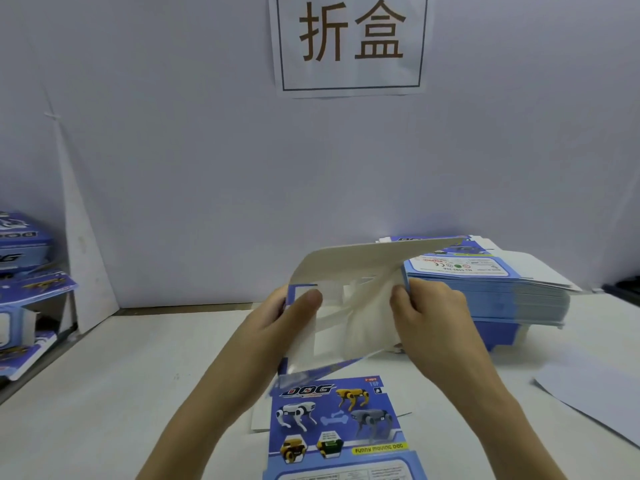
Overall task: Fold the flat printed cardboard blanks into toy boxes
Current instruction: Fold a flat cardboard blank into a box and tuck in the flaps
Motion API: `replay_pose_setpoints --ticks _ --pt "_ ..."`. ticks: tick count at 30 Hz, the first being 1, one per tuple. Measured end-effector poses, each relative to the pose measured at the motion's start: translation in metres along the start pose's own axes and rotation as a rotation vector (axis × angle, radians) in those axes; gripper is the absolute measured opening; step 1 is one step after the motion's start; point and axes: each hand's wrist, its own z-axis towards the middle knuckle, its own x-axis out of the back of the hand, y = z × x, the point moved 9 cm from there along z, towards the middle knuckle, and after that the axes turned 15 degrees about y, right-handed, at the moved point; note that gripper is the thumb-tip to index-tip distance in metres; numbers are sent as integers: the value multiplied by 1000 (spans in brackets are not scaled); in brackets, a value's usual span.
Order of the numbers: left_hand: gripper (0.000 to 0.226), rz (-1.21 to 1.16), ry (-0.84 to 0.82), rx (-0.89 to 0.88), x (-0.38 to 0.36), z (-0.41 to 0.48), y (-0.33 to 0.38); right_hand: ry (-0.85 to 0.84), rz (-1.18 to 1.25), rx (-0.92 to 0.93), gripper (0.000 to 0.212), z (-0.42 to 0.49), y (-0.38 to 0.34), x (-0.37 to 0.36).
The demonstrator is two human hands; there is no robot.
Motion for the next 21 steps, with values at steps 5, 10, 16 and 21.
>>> replay_pose_setpoints --ticks 5,10,16,21 --pt "42 447 410 -216 42 9 -7 -42 -41 121 42 -13 -21 -6" --pt "47 897 630 -333 53 5 12 -217 -116 97 27 -24 -23 -30" --pt "38 740 350 -276 31 5 5 -26 42 -31 39 -10 -8 -8" --pt "20 1098 548 -463 29 7 15 -286 -1 -84 32 -23 -5 -21"
